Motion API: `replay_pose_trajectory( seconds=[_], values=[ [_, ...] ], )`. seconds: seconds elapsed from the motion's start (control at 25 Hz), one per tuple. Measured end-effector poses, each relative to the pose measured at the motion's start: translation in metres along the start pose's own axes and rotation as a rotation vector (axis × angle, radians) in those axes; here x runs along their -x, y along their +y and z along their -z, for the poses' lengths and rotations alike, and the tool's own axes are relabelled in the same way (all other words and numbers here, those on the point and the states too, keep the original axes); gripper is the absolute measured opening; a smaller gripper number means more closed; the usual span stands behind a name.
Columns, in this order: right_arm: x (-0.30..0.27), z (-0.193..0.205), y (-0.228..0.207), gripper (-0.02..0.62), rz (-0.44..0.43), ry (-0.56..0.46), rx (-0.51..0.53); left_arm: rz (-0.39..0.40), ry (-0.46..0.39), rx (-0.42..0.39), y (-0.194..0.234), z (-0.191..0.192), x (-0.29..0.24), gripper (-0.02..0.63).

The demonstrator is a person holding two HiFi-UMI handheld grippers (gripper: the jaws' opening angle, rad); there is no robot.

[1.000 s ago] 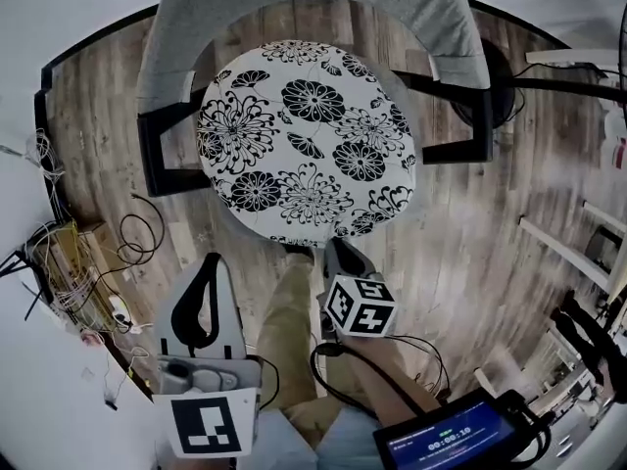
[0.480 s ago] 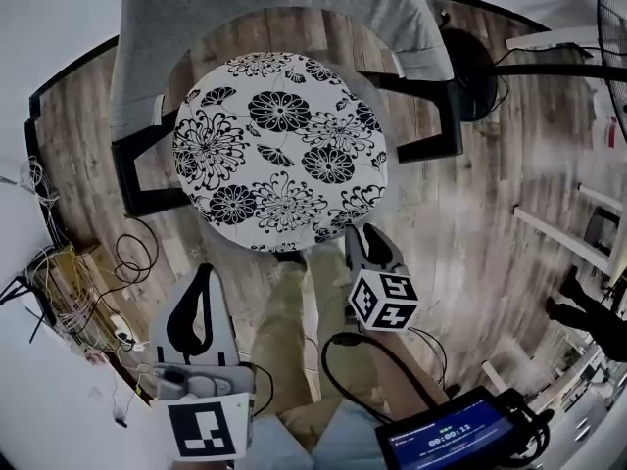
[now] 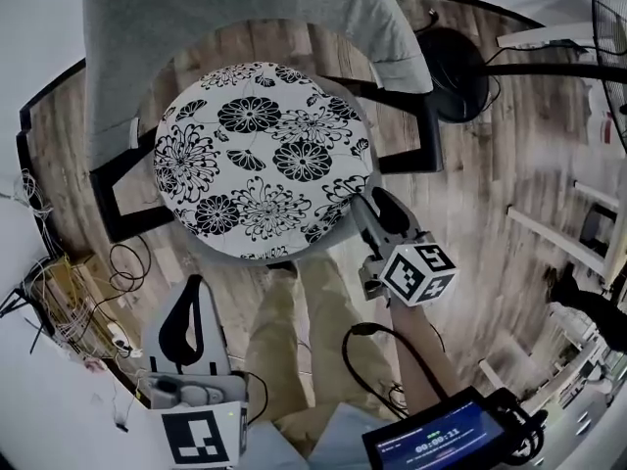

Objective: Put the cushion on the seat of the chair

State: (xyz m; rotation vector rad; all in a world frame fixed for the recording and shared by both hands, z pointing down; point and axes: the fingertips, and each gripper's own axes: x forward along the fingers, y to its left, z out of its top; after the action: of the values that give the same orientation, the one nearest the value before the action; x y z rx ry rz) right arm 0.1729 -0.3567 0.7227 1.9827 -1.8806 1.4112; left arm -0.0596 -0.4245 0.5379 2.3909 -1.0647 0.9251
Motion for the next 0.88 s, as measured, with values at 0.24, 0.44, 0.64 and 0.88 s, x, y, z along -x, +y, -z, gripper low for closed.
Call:
replay_pose_trajectory(
  seconds=[0.24,0.44,0.64,0.88],
  values=[
    [-0.01,0.028,0.0,0.258,-0.126,0.087,0.0,-0.008,-0.035,-0.003,-0.004,-0.019,-0.013,0.004],
    [-0.022,0.031,0.0,0.238,-0.164,0.095,-0.031,-0.004,-0.071,-0.013,-0.007,-0.026,-0.019,0.003],
    [-0.021,0.039,0.002,0.023,-0.186,0.123,0.014,-0.018,0.023,0.008,-0.01,-0.006,-0.018,0.005],
    [-0.021,0.051,-0.004,0.017,-0.137,0.144,-0.028,-0.012,0.023,0.007,0.008,-0.01,-0.025,0.004]
  ],
)
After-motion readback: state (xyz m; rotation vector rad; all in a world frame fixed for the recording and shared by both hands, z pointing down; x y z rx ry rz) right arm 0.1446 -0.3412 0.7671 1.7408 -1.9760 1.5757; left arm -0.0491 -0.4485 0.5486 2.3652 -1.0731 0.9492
